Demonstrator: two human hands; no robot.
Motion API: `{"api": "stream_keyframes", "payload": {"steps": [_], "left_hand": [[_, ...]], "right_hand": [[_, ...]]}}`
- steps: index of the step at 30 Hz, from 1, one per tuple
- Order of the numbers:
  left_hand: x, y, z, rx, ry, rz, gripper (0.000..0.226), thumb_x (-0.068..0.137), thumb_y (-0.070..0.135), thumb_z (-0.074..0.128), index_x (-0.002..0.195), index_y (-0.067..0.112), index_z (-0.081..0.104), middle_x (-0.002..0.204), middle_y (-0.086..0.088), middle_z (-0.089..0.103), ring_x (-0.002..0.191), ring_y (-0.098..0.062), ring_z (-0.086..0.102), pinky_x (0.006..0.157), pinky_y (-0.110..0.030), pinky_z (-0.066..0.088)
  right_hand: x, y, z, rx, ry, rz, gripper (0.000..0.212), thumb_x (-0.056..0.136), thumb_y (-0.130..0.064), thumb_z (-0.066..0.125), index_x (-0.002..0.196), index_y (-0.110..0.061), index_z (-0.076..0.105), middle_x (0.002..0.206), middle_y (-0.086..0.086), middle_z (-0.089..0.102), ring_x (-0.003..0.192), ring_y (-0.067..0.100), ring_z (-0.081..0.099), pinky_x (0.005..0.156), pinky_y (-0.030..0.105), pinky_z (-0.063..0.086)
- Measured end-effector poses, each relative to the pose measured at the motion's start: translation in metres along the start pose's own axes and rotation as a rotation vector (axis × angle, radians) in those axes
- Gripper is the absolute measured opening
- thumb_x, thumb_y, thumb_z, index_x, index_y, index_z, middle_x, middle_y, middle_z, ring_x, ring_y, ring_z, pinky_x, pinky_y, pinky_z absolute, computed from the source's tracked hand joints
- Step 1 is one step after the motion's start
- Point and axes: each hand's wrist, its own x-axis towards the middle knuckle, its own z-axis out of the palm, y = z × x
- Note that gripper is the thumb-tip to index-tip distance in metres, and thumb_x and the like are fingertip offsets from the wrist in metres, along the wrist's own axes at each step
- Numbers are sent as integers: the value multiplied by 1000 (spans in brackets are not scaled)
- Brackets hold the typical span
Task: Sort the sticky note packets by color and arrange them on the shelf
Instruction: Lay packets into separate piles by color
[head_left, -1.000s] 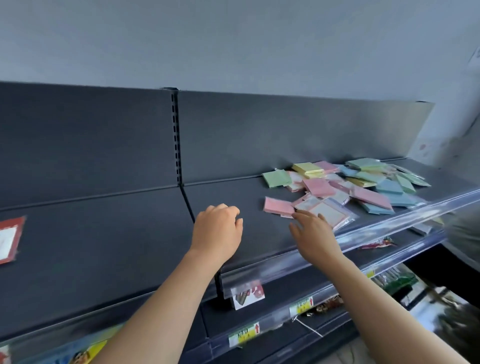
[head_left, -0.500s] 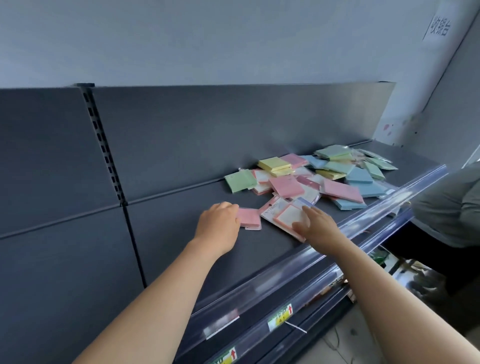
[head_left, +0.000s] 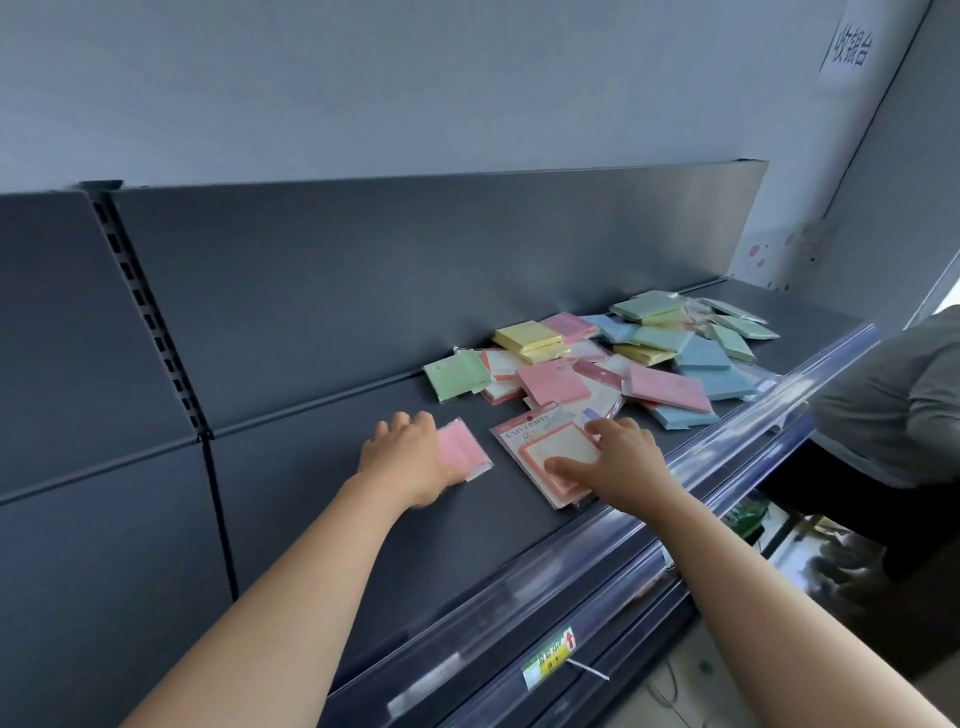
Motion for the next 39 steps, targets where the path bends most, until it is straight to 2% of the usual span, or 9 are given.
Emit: {"api": "stream_keyframes", "payload": {"steps": [5,9,13,16,20,24,28,35,39], "left_hand": [[-1,3,-4,-402,153,-111,35,90,29,60,108,7,40,112,-10,56,91,-31,53,70,-36,43],[7,15,-6,-597,214,-176,47,89,27,59,128,12,38,126,-8,53,96,-27,52,72,-33,43],[13,19,-2,-640,242,-196,65,90,24,55,148,23,26,139,-6,48,116,-28,51,82,-33,44],[17,20,0,-623,300,-190,33,88,22,54,121,21,52,112,-1,62,95,-25,58,78,-37,51],[16,20,2,-620,315,-212,21,92,16,45,111,20,52,98,0,60,87,-26,57,67,-34,44],[12,16,2,-657,355,-259,24,93,10,34,108,17,50,97,-3,58,85,-27,54,65,-33,40],[2,11,-4,-665,417,-282,20,93,8,35,104,11,51,93,-3,56,79,-25,50,59,-32,36],[-30,-4,-9,-758,555,-314,17,91,10,43,100,16,56,94,1,63,85,-24,61,66,-35,48],[-56,-22,-10,-768,617,-366,15,92,13,45,102,18,56,96,4,63,86,-24,64,71,-37,51]], "right_hand": [[27,-3,-4,30,75,-29,66,89,-55,53,138,-12,45,142,12,39,128,32,36,106,42,32],[66,1,-4,81,114,-90,60,92,-46,53,140,-12,42,148,4,39,134,27,34,107,42,33],[96,-4,-1,3,90,-69,70,88,-53,54,142,-12,38,143,7,46,131,29,41,107,43,33],[116,-15,2,-41,47,-72,80,77,-57,64,137,-10,40,131,11,54,119,32,49,98,45,46],[127,-22,4,-8,12,-49,83,71,-51,72,134,-10,38,124,12,54,113,32,51,93,44,49],[129,-30,4,125,81,-119,60,84,-29,67,134,-12,38,126,10,52,115,30,50,96,44,47],[115,-45,-11,423,156,-319,26,91,-9,51,116,-9,54,104,1,56,94,21,54,75,29,42],[74,-79,-28,753,76,-531,16,93,-17,58,109,-17,63,91,-1,61,72,5,53,49,8,41],[55,-101,-13,788,-13,-575,10,91,-22,61,100,-24,65,92,0,62,69,8,55,49,16,40]]}}
